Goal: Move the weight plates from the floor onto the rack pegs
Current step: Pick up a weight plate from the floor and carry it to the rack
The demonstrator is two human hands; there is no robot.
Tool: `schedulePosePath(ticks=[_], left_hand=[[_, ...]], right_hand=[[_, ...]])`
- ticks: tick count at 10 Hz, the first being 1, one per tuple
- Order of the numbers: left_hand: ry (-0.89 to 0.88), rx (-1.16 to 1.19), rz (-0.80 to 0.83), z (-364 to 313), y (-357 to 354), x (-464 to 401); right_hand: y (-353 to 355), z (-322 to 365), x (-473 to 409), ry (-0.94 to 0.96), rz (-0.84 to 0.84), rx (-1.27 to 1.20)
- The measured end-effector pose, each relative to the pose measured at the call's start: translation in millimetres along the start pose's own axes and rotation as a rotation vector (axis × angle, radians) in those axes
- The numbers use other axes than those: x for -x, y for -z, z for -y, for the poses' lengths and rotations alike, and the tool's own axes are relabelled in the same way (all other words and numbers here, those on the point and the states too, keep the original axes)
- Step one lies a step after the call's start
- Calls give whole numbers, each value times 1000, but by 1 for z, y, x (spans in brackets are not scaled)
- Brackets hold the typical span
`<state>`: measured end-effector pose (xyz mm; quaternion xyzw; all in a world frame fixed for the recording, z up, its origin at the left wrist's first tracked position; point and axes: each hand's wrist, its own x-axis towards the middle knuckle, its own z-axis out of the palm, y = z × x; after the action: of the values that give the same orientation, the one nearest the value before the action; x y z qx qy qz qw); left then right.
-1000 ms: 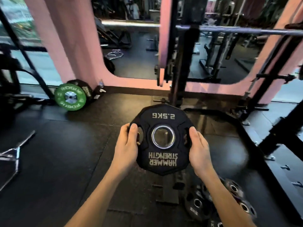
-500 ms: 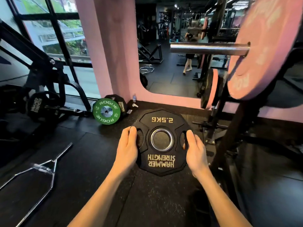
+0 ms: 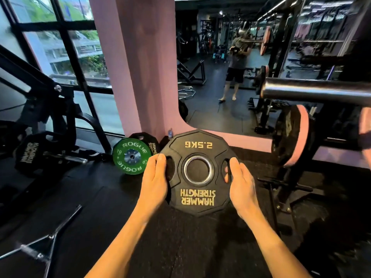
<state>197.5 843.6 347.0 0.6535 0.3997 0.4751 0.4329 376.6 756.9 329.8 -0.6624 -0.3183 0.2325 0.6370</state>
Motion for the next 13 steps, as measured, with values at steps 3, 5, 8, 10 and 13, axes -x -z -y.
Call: schedulePosePath(ticks=[3,5,8,10,13], left_hand=[[-14,85,127,64,-25,-258],[-47,64,209,85,-55,-406],[-40,165,255,124,-129,-591],[-111,239,333,128,-189,-713],[-245,504,659,116,-321,-851]], right_hand=[[-116,-10,-213,-5,-142,-70],[-166,-15,-345,-22,-224,-23],[-213,-21,-522,34,-333,-126],[-226,-6,-627,114,-311,-259],[-192,9,-746,235,-671,244]])
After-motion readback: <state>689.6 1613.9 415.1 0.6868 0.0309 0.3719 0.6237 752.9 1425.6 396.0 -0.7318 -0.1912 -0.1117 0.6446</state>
